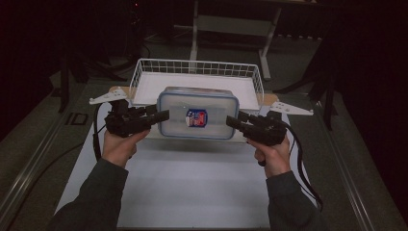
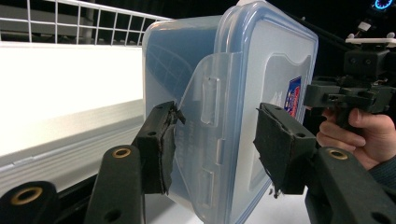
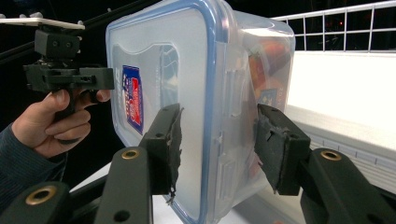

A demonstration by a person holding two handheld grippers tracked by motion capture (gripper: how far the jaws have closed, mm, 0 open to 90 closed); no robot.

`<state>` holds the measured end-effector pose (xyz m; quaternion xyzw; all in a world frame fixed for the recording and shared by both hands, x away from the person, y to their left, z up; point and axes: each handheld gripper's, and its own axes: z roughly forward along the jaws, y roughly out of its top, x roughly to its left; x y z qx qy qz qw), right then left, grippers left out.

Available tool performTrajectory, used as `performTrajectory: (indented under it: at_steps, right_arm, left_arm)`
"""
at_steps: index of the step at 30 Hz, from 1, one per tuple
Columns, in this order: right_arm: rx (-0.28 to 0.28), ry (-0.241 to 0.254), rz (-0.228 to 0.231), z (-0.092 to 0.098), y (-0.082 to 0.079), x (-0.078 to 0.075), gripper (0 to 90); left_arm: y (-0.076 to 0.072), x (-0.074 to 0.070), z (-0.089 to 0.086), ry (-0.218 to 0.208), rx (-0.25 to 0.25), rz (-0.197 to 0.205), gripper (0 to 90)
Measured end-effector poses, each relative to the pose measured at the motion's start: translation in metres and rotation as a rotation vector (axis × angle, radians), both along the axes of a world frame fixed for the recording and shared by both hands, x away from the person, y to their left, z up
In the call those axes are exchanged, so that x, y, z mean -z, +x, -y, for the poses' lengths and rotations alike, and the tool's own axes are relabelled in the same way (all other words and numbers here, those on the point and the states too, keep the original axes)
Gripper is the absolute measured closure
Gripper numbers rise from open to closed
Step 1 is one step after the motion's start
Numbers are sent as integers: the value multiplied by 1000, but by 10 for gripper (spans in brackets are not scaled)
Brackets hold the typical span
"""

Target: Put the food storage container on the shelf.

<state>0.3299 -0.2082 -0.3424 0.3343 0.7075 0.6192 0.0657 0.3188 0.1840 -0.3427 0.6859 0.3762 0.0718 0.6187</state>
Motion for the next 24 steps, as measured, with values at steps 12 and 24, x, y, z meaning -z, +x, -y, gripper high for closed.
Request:
performTrajectory:
  at_steps: [12, 24]
  right_arm:
    - [7, -15, 11, -2, 13, -10, 520]
    - [27, -5, 16, -2, 31, -20, 517]
  left_arm:
    - [16, -5, -1, -23, 0, 13, 488]
    - [38, -16, -1, -35, -1, 16, 488]
